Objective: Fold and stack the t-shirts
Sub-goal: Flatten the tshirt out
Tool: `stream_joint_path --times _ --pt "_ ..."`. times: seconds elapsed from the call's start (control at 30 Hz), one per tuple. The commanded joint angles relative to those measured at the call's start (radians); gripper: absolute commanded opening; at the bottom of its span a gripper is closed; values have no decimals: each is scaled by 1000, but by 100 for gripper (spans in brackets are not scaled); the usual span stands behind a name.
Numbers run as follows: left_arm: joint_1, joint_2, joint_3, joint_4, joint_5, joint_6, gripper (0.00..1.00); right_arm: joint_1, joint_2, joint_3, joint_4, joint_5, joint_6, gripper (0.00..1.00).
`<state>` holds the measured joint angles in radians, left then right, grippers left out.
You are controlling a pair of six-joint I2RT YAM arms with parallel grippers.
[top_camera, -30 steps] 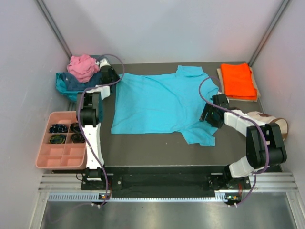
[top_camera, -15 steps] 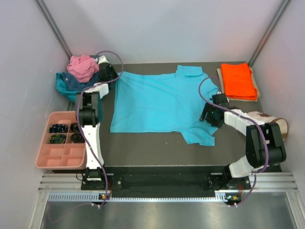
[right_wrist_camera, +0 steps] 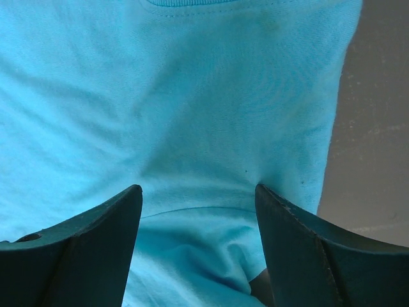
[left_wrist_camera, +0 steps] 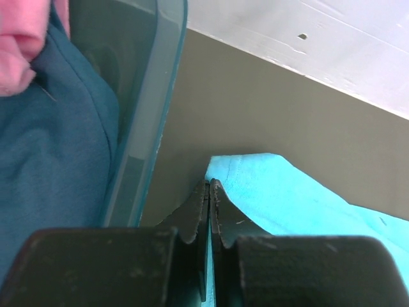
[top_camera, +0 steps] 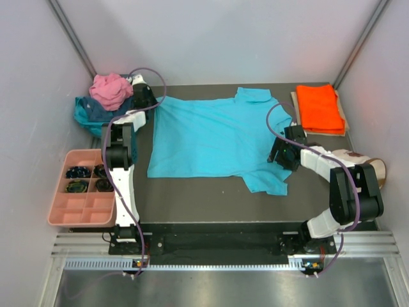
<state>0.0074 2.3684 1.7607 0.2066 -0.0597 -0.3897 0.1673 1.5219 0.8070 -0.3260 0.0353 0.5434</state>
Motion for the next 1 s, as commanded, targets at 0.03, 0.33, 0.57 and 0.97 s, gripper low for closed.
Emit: stream_joint_path --times 0.03,0.33,0.57,0.97 --pt "20 -49 28 4 -91 51 18 1 37 -2 -13 -28 4 72" --pt "22 -69 10 10 -108 63 62 1 34 -8 -10 -31 4 72" --pt "16 -141 -72 62 0 -7 63 1 24 -17 -5 -31 3 72" --pt "-84 -357 -464 154 46 -83 62 1 -6 -22 -8 -31 -8 72"
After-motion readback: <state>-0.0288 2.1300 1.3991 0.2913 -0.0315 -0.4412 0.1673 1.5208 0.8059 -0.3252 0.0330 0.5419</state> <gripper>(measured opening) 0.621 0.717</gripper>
